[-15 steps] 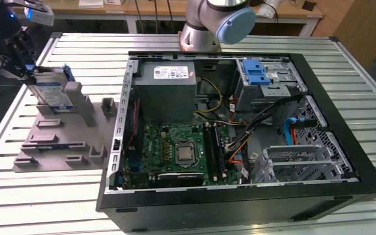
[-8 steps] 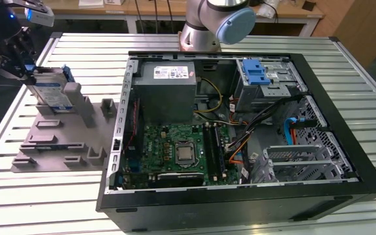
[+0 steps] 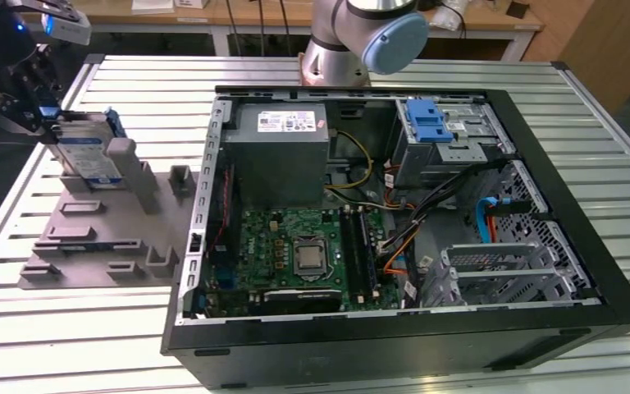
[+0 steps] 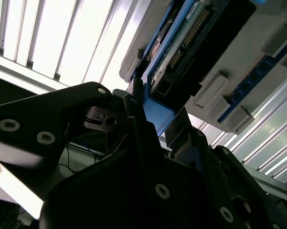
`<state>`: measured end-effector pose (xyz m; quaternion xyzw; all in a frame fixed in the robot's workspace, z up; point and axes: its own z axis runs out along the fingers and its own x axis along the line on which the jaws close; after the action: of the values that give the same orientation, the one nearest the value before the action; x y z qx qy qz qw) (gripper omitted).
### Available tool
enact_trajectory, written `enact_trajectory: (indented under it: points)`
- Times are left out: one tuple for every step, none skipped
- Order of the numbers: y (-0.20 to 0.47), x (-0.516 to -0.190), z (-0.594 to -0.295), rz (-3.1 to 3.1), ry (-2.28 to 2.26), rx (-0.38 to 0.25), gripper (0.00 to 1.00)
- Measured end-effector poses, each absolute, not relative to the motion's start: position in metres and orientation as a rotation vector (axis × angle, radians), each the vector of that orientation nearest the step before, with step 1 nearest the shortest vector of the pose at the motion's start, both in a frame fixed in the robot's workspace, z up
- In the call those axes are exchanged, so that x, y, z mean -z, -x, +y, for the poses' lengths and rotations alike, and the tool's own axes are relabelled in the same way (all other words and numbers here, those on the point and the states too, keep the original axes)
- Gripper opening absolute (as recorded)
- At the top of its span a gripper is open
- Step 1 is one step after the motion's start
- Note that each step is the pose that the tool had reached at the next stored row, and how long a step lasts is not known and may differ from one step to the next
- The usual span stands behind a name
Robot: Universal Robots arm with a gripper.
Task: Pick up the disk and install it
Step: 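Pick up the disk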
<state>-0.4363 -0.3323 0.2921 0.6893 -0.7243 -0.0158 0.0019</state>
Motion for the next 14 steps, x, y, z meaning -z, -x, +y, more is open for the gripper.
enact_trajectory:
  points:
    - [0.4363,-0.2921,-0.3323,-2.273,-2.163,0.05,0.44]
    - [0.4363,-0.2922,-0.3323,-2.273,-2.163,0.05,0.44]
    - [0.4363,-0.2923,-0.3323,-2.273,-2.163,0.05,0.44]
    - [0.4363,-0.2923,-0.3323,-2.273,-2.163,0.05,0.44]
    - [0.4363,-0.2923,-0.3324,-2.273,-2.163,0.05,0.43]
    - [0.4363,-0.2923,-0.3323,-2.273,-2.163,0.05,0.43]
    - [0.4363,-0.2923,-0.3323,-2.273,-2.163,0.05,0.43]
    - [0.4363,-0.2923,-0.3323,-2.273,-2.163,0.05,0.36]
    - [0.4363,-0.2923,-0.3323,-2.273,-2.163,0.05,0.36]
    - [0.4363,-0.2923,-0.3323,-2.273,-2.163,0.05,0.36]
    - [0.4363,-0.2924,-0.3323,-2.273,-2.163,0.05,0.36]
    - [0.4363,-0.2923,-0.3323,-2.273,-2.163,0.05,0.36]
    - [0.4363,-0.2923,-0.3323,-2.273,-2.163,0.05,0.36]
    - [0.4363,-0.2923,-0.3323,-2.273,-2.162,0.05,0.36]
